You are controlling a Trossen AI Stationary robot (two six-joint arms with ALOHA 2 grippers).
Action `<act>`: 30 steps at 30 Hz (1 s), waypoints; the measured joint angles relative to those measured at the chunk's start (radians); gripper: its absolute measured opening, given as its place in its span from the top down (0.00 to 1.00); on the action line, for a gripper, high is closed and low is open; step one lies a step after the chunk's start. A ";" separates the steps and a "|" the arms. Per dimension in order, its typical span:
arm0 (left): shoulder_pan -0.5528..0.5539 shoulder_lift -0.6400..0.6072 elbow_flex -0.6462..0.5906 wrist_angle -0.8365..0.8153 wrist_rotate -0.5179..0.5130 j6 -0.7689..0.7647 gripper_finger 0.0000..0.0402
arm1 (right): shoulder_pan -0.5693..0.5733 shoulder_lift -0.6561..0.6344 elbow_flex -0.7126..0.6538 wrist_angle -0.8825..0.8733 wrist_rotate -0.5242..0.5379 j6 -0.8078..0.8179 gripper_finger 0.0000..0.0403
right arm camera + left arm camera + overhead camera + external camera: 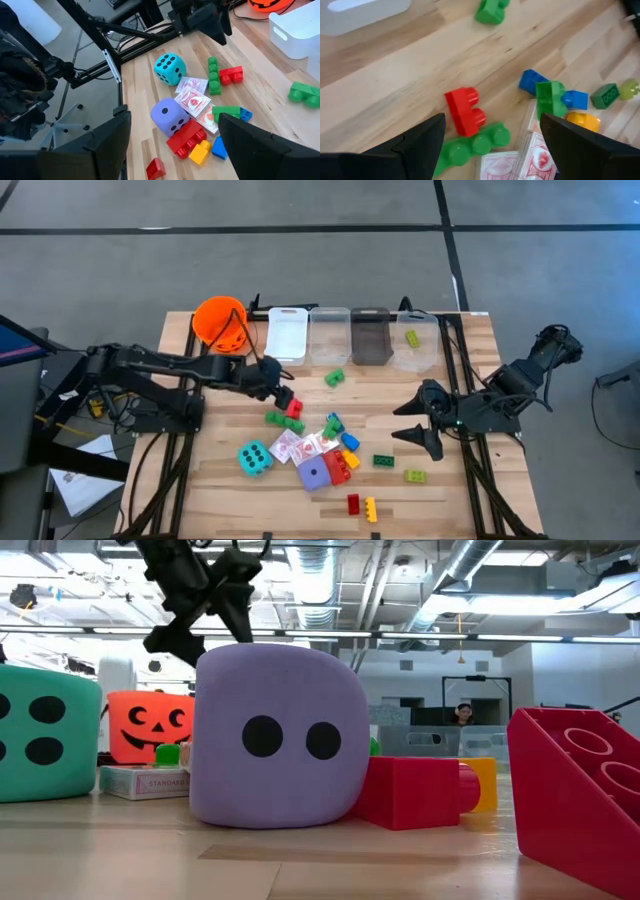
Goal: Pick & Place Toys
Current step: Put the 2 stud red game piece into the white bin
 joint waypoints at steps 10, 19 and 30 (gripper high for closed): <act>0.005 0.255 0.208 -0.190 0.051 0.085 0.21 | -0.013 0.000 0.000 -0.010 0.000 -0.006 0.28; 0.019 0.369 0.244 -0.181 0.091 0.038 0.21 | -0.012 0.000 0.000 -0.011 0.000 -0.012 0.28; 0.017 0.437 0.244 -0.164 0.091 -0.012 0.21 | -0.012 0.000 0.000 -0.016 0.000 -0.020 0.28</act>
